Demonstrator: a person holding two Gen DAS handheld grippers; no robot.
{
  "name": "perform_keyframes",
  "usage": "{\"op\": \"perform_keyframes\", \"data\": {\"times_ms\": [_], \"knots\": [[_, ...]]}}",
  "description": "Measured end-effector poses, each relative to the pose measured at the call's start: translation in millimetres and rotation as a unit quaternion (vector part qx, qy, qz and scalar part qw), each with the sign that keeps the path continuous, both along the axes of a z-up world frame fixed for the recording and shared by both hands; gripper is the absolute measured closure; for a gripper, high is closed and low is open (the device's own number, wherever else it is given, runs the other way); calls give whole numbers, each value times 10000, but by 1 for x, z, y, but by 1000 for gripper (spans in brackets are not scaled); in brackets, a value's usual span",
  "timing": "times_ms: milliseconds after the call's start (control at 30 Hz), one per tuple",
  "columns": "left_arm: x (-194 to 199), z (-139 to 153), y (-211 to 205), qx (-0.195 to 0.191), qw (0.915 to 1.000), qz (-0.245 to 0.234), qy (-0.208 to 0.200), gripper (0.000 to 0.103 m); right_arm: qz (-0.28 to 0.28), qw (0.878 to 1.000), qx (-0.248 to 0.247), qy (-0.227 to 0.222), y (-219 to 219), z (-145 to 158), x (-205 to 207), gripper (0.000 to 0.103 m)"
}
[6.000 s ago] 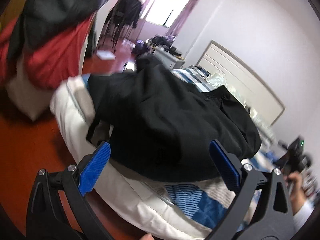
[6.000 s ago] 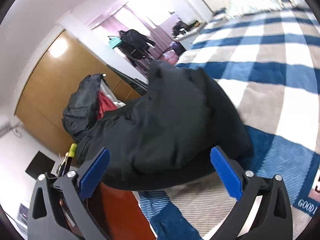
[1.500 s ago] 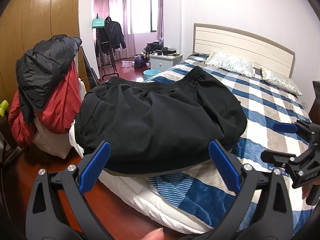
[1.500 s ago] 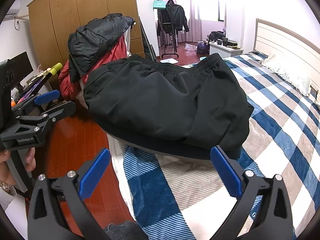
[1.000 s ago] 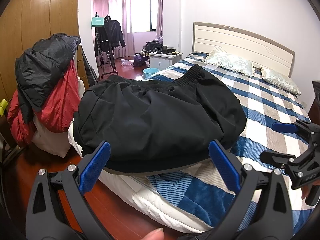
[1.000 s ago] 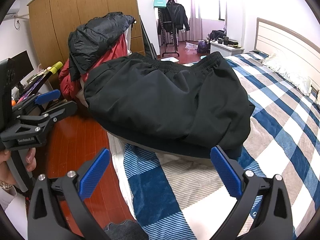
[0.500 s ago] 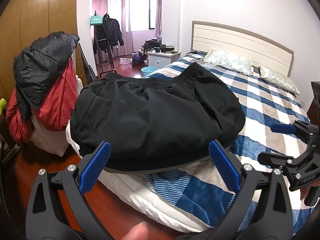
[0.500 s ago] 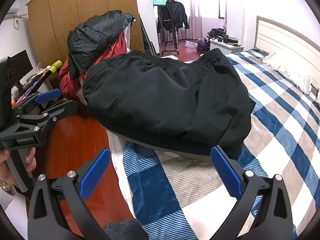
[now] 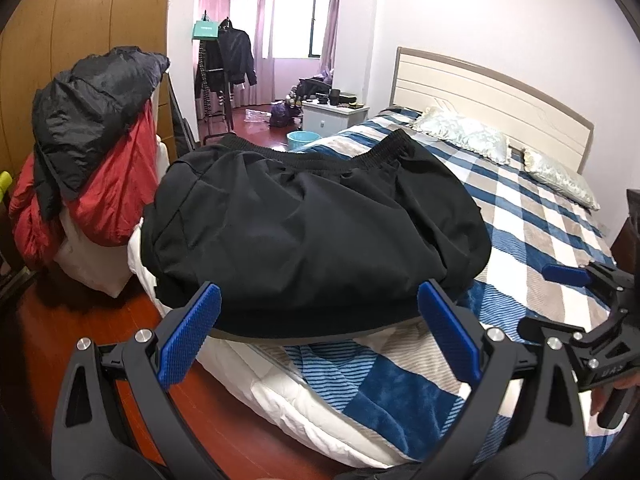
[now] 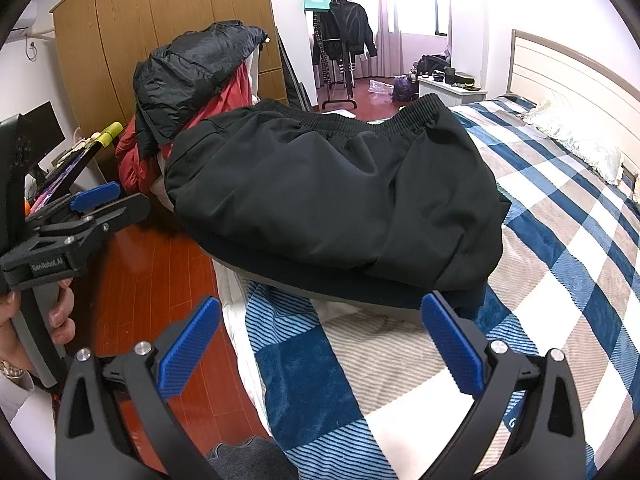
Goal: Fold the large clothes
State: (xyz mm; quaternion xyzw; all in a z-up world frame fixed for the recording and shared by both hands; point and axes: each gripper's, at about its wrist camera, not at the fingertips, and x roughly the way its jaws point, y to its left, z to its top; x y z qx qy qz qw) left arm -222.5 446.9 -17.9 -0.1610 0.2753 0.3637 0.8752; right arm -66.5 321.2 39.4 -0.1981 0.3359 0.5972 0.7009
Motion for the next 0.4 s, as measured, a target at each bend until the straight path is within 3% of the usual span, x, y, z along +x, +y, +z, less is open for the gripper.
{"op": "perform_keyframes", "data": {"times_ms": [400], "knots": [[9,3,-15,445,9984,-110,331,6,14,10000,7,-13,1,-3,-1,4]]}}
